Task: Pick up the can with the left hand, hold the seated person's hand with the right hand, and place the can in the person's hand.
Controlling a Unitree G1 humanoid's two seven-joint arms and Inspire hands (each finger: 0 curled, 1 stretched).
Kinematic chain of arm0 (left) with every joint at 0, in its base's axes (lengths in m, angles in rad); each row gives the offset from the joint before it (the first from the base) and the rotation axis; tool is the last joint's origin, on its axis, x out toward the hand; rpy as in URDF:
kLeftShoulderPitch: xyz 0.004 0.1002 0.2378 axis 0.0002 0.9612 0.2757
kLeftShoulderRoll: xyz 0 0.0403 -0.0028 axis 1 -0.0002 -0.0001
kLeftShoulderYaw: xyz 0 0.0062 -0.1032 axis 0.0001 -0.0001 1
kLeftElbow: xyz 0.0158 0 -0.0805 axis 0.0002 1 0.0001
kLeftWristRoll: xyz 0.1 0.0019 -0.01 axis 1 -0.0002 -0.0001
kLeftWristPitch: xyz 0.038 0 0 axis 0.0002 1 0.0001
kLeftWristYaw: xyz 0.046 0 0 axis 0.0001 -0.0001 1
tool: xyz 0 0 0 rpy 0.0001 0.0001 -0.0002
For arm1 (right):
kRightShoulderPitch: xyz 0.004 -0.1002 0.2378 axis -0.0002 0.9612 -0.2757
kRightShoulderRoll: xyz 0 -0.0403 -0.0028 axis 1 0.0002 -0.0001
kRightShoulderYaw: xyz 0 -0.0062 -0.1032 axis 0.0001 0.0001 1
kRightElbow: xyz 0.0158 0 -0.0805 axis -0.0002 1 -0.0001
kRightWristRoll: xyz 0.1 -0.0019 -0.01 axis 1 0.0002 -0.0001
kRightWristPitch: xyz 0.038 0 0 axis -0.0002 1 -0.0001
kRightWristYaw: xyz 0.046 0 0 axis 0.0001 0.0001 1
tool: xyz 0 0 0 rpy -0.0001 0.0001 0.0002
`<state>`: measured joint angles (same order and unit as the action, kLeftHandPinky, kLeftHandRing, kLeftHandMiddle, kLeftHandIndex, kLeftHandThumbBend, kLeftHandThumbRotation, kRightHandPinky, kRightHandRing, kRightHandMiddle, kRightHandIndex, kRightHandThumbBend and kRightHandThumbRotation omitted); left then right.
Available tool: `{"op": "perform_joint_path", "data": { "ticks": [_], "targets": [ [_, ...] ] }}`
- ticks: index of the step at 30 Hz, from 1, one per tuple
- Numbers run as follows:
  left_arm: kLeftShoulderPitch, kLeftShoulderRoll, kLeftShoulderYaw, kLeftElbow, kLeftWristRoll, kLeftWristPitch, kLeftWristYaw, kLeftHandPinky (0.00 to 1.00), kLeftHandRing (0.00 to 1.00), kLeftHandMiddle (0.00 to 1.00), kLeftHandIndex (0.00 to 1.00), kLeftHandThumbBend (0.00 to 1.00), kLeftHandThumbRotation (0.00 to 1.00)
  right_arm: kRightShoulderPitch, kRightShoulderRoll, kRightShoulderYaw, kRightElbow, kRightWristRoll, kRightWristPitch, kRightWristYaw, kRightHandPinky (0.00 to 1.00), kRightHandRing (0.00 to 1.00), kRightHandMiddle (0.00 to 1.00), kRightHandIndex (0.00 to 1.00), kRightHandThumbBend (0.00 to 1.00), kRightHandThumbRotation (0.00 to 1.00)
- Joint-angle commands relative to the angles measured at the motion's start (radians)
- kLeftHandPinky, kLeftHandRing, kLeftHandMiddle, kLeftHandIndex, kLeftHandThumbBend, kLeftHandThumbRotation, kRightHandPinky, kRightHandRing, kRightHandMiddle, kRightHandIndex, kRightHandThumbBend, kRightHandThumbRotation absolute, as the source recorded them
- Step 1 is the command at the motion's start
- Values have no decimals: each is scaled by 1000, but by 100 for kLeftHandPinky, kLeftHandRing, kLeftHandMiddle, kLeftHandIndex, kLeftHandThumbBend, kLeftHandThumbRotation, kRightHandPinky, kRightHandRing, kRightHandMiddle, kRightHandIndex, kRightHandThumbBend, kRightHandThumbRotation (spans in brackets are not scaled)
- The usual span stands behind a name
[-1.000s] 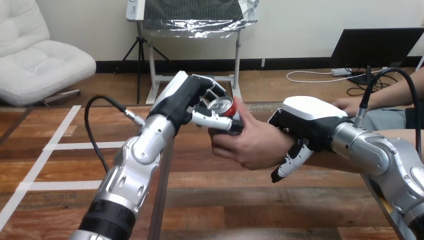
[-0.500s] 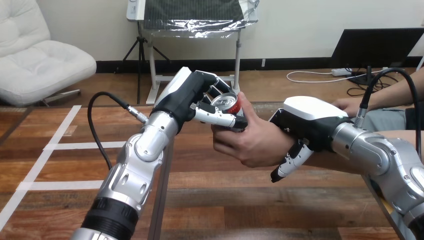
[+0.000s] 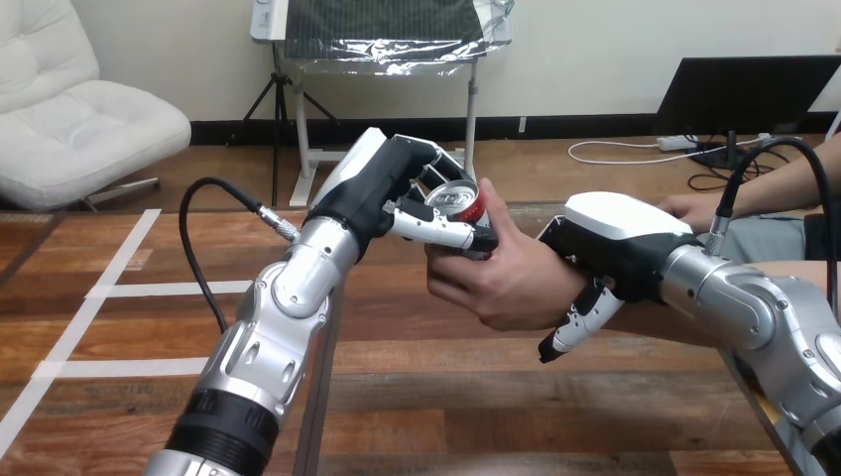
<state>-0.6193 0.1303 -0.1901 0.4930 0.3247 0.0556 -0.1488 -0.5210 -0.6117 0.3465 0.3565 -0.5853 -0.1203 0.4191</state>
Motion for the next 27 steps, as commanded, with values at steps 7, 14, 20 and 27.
{"op": "perform_joint_path", "data": {
  "ticks": [7, 14, 20, 27],
  "targets": [
    [-84, -42, -21, -84, -17, -29, -13, 23, 31, 38, 45, 68, 0, 17, 20, -10, -8, 29, -28, -11, 25, 33, 41, 48, 91, 18],
    [-60, -17, -36, -146, -4, 56, -84, 40, 50, 54, 55, 70, 13, 21, -12, 2, -8, 3, -65, -18, 36, 47, 54, 59, 93, 35],
    [-37, -8, -36, -182, -3, 79, -104, 52, 62, 66, 67, 73, 40, 25, -23, -1, -4, -1, -87, -19, 43, 60, 64, 67, 97, 49],
    [-7, -1, -27, -221, -11, 95, -107, 61, 71, 75, 76, 75, 61, 33, -31, -11, -5, 12, -102, -9, 47, 68, 71, 75, 100, 63]
  ]
}}
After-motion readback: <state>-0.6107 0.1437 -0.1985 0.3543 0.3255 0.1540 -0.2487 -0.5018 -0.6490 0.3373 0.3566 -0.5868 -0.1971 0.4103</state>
